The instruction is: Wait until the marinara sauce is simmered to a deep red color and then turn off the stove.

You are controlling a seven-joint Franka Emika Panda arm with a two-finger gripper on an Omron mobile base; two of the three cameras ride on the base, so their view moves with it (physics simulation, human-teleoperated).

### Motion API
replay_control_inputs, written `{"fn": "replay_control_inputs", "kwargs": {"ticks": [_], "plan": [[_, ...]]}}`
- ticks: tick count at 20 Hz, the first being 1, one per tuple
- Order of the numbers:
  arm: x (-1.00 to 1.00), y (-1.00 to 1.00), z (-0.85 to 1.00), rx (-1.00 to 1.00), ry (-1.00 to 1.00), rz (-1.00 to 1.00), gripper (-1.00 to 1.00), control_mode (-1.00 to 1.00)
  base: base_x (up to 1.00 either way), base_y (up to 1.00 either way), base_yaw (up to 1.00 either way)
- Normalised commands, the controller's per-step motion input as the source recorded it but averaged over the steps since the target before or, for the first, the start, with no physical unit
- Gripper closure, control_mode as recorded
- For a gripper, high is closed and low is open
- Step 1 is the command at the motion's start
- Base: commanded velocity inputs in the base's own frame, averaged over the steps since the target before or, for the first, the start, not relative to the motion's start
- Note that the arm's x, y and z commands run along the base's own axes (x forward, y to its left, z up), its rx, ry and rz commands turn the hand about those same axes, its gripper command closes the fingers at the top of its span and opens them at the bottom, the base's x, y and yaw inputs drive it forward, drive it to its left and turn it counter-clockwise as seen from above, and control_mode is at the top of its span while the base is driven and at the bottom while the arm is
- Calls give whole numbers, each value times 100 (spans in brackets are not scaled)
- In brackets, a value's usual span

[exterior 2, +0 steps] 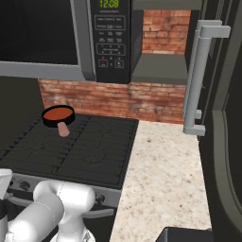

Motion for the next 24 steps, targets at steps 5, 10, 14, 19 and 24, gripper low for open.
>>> {"fn": "replay_control_inputs", "kwargs": {"ticks": [5,10,14,19,24], "plan": [[8,0,-4,0,-3,0,-100,-100,0,0,0],[6,0,-20,0,-6,0,-100,-100,0,0,0],[9,0,-20,0,-8,0,-100,-100,0,0,0],[15,0,-6,0,-6,0,-100,-100,0,0,0],[15,0,-3,0,-1,0,-100,-100,0,0,0]]}}
